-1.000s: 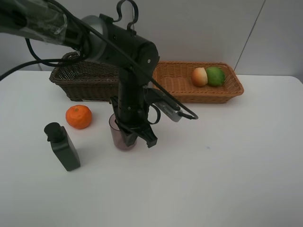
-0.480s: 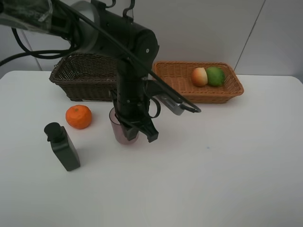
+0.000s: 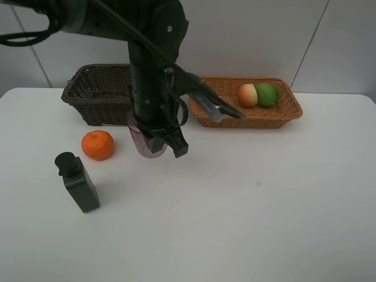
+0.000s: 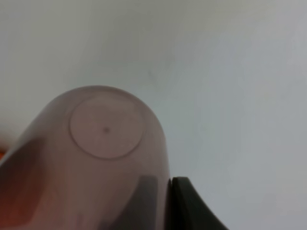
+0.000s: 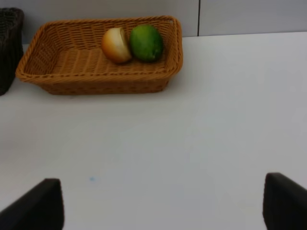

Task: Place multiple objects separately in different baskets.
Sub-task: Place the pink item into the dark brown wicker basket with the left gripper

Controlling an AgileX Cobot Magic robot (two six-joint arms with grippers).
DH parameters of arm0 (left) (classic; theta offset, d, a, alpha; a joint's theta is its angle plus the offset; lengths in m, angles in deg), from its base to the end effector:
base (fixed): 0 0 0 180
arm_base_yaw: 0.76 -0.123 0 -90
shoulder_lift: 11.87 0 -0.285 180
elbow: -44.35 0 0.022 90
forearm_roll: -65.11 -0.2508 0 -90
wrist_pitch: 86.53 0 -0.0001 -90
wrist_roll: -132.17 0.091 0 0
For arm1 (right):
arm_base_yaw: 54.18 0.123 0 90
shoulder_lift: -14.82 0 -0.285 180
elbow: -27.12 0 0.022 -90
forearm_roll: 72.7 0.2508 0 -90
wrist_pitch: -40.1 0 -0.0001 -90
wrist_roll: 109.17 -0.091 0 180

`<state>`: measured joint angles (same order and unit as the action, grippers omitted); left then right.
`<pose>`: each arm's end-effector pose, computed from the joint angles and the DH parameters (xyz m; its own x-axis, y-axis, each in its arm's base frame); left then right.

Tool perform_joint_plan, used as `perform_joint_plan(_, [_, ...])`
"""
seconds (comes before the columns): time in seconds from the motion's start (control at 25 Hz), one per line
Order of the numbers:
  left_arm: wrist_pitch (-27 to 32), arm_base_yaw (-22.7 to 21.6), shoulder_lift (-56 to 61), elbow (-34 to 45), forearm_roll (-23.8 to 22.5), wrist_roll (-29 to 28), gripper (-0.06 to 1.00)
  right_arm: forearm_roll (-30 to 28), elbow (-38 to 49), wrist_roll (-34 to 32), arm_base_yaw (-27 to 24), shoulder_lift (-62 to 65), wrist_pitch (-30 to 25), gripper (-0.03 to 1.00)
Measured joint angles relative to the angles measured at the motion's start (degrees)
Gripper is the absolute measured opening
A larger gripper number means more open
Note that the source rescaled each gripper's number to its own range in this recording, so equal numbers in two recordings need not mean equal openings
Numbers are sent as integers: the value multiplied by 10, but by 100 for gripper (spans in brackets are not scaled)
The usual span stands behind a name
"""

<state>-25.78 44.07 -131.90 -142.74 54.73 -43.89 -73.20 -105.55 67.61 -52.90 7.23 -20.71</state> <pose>0.2885 -0.2666 0.2030 -0.5880 0.8037 -0.0909 0.7855 0.5943 0.1726 -0.0080 -0.0009 0.2832 -0.4342 0.0422 -0.8998 0.0071 0.9990 0.0435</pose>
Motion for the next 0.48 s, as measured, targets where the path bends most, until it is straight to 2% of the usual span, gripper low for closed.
perform_joint_plan(0.28, [2, -10, 39, -15, -35, -1, 0, 0, 0, 0, 0, 0, 0, 90])
perform_joint_plan(0.48, [27, -30, 42, -49, -53, -1, 0, 0, 0, 0, 0, 0, 0, 90])
